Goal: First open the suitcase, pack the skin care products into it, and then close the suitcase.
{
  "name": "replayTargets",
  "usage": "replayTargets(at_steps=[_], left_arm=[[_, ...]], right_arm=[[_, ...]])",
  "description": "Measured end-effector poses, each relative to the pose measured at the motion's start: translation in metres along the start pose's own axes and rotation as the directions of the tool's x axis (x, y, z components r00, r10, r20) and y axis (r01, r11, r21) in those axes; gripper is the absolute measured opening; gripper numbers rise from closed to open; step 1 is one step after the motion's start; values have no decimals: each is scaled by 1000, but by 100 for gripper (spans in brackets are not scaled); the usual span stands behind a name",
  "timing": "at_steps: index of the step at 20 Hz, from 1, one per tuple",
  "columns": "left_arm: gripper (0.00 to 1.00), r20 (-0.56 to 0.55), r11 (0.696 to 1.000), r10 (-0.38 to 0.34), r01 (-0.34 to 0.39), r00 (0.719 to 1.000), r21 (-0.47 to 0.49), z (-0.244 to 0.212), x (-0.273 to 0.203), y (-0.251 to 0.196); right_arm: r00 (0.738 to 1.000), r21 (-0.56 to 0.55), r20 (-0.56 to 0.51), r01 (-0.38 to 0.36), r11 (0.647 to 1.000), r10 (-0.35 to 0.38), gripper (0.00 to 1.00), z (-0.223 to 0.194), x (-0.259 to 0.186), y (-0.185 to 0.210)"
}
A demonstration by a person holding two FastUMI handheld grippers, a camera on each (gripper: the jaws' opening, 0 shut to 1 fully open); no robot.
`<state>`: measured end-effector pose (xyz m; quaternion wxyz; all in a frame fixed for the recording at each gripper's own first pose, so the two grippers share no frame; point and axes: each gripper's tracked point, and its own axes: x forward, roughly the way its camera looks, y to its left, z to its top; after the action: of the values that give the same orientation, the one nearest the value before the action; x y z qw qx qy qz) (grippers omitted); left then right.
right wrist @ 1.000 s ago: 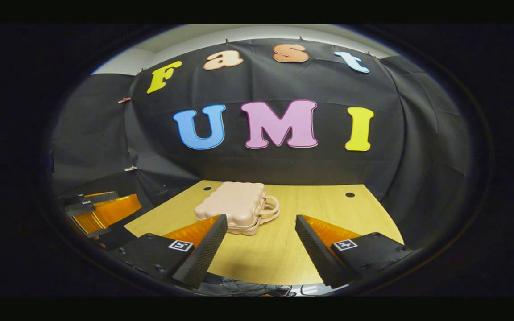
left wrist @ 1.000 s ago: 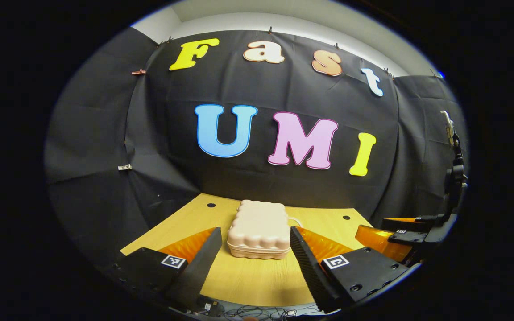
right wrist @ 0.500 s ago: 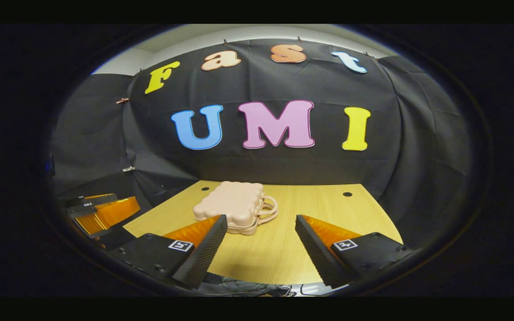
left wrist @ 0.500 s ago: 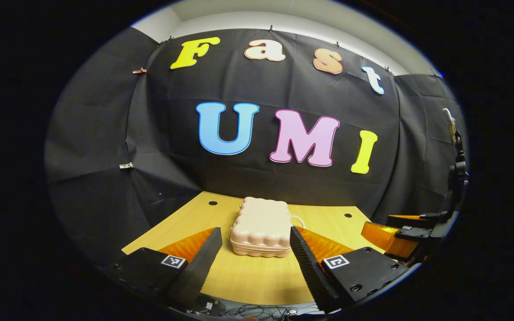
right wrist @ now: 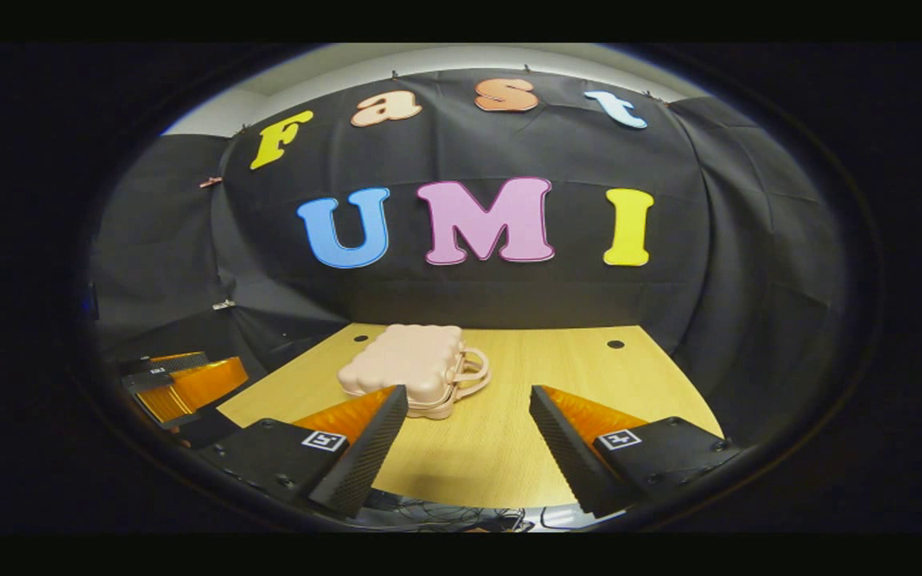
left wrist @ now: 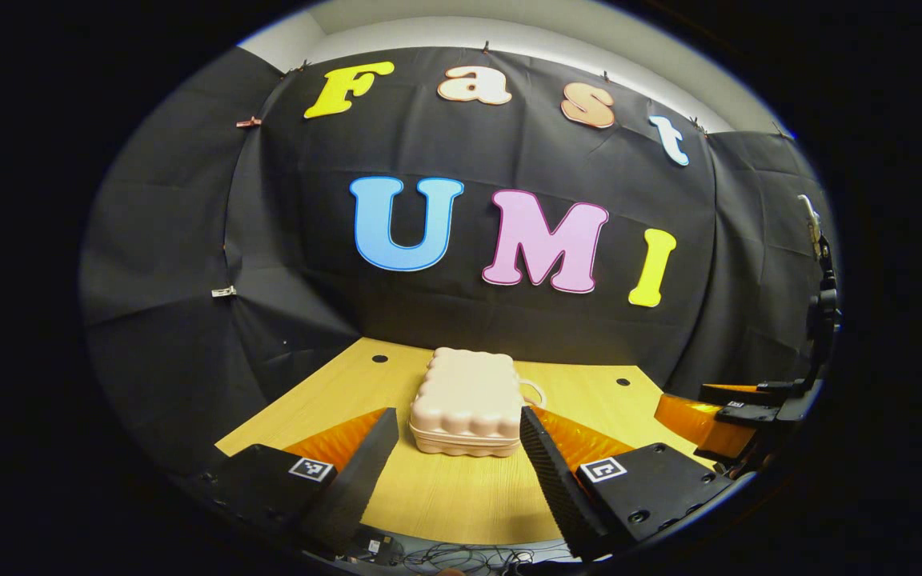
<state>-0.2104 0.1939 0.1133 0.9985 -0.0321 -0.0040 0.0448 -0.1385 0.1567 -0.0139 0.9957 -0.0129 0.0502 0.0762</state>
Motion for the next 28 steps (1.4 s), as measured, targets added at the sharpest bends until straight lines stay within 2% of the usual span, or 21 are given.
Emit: replayTargets(at_steps=[11, 28], left_arm=[[96, -27, 1000, -2, 2, 1000, 2, -2, 1, 0], [96, -36, 1000, 19, -18, 999, 15, -3, -6, 1]], right_arm=[[1000, 8, -11, 17, 1000, -17, 97, -6, -1, 0], [1000, -1, -23, 1, 1000, -1, 97, -9, -2, 11]])
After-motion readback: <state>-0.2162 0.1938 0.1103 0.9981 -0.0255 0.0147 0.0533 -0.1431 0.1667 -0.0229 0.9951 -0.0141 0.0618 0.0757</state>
